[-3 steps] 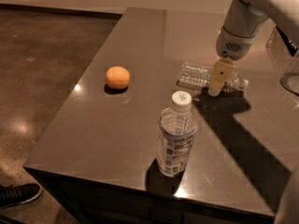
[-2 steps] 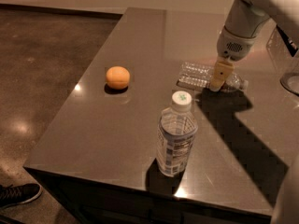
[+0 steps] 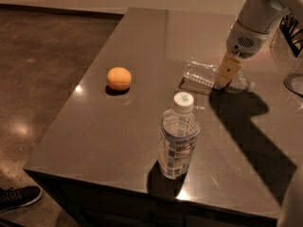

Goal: Place water bottle upright

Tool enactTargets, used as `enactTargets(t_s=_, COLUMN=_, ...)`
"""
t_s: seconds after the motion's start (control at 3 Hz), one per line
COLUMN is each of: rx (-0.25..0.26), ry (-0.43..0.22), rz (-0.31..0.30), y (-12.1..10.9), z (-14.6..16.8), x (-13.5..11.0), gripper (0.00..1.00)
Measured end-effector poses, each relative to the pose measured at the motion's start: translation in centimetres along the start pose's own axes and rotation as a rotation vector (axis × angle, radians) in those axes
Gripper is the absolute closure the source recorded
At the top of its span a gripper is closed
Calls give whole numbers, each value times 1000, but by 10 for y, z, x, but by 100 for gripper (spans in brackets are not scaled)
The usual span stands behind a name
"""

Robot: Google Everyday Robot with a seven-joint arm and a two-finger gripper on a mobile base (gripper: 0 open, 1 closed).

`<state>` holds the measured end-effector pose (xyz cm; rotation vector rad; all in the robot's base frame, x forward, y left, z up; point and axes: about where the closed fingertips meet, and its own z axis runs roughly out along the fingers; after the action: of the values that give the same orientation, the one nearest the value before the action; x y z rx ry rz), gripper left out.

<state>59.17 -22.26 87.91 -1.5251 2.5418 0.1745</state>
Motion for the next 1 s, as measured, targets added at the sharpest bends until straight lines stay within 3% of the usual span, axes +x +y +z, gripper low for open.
enactTargets(t_s=0.33, rx=-24, ry=-73, rz=39, y=8, z=-26, x=-13, gripper=100)
enactTargets(t_s=0.67, rx=0, ry=-106, rz=35, y=12, z=-49, x=-25, gripper=100)
enactTargets(t_s=1.0, rx=68, ry=-103, rz=-51, y=16, z=-65, x=-32, gripper=100)
